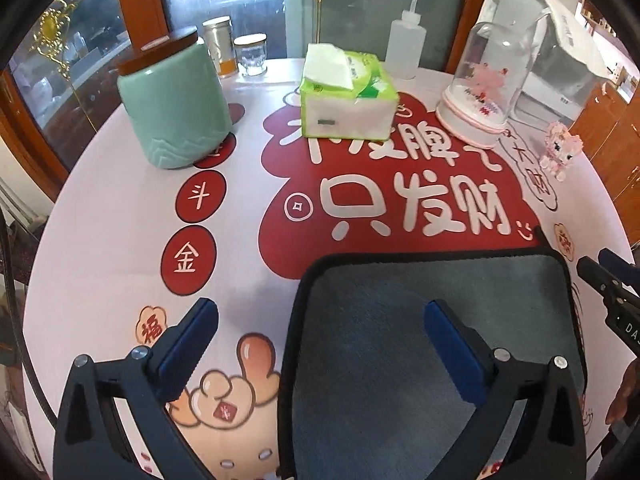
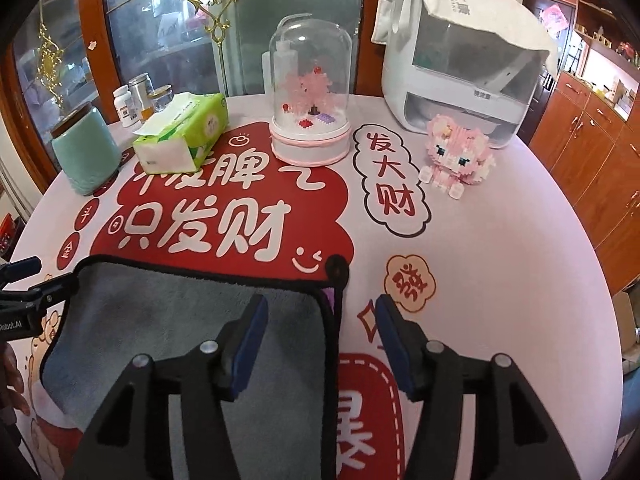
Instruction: Fold towel
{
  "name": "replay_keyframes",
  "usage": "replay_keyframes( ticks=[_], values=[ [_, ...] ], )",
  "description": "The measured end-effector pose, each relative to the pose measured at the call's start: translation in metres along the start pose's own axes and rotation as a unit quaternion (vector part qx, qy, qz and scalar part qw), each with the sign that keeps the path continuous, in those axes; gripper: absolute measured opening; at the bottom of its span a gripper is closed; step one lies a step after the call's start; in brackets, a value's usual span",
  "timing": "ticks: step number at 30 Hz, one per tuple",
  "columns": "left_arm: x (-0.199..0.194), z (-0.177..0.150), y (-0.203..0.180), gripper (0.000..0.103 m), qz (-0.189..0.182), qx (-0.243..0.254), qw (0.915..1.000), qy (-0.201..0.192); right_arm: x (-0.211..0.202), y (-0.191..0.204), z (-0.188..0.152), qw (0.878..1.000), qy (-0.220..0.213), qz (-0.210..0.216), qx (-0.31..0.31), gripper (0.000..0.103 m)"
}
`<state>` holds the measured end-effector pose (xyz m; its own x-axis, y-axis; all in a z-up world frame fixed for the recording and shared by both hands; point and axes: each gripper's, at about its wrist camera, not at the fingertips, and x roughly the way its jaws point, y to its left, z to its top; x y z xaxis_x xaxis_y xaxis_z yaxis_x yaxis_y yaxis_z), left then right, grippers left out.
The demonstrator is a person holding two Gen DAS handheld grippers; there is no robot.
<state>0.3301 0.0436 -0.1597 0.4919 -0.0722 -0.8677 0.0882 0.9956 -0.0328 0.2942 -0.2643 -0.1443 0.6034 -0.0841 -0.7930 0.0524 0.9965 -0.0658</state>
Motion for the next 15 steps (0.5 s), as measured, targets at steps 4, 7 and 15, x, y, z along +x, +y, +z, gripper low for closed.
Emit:
replay_keyframes(
  ticks=[4, 7, 15],
  values=[
    [-0.021, -0.01, -0.005, 0.103, -0.013, -0.004, 0.9999, -0.006, -0.021, 0.002, -0.007, 1.0, -0.007, 0.005, 0.0, 0.056],
    [-0.038, -0.018, -0.01, 0.103, -0.021, -0.002, 0.9997, -0.012, -0.039, 0.002, -0.013, 1.0, -0.016, 0.01, 0.003, 0.056],
    [-0.085, -0.042, -0.022, 0.103, -0.033, -0.006, 0.9991, -0.024, -0.084, 0.002, -0.03, 0.999, -0.031, 0.024, 0.004, 0.056]
  ],
)
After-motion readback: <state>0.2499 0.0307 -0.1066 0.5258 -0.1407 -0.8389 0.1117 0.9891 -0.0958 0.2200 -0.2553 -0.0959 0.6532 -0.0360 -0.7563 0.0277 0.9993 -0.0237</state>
